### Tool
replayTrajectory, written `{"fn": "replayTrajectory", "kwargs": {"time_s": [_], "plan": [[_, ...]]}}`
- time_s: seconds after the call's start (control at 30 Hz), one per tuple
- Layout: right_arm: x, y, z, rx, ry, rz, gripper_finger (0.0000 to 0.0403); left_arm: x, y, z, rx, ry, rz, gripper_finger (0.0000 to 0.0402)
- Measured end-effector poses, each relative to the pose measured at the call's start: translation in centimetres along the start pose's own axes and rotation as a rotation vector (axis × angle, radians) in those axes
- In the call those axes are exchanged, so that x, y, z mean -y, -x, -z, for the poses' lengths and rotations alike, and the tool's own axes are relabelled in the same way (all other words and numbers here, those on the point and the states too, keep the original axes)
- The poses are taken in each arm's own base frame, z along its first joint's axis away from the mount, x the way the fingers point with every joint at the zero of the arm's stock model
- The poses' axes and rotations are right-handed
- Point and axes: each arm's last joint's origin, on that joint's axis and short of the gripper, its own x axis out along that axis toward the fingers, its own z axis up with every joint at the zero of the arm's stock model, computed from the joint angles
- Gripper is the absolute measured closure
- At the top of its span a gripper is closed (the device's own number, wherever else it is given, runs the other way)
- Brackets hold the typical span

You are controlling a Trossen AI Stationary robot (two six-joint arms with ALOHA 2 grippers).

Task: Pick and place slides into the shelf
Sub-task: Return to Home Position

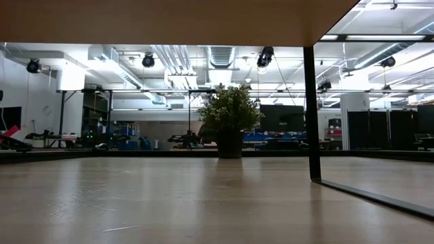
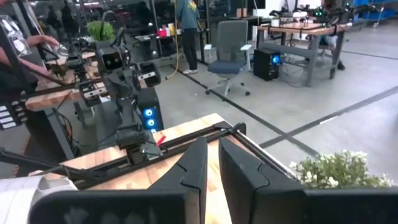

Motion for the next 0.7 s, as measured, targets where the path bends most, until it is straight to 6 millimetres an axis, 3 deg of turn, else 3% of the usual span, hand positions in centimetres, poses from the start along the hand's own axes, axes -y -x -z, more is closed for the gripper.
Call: {"fn": "replayTrajectory", "kwargs": {"time_s": [0.27,0.53,0.7], "plan": [[0.1,-0.1,1.0,-0.018,-0.013,0.002,0.0369,0.3,-0.5,1.4,0.06,-0.01,0.027,0.0402],[0.1,-0.1,0.9,-0.014,0.003,-0.009,0.0369,1.5,-2.6,6.4,0.039,0.112,0.121,0.0401],[0.0,-0.1,0.9,-0.016,0.01,-0.038,0.0369,1.7,-2.7,7.0,0.019,0.102,0.145,0.0401]]}}
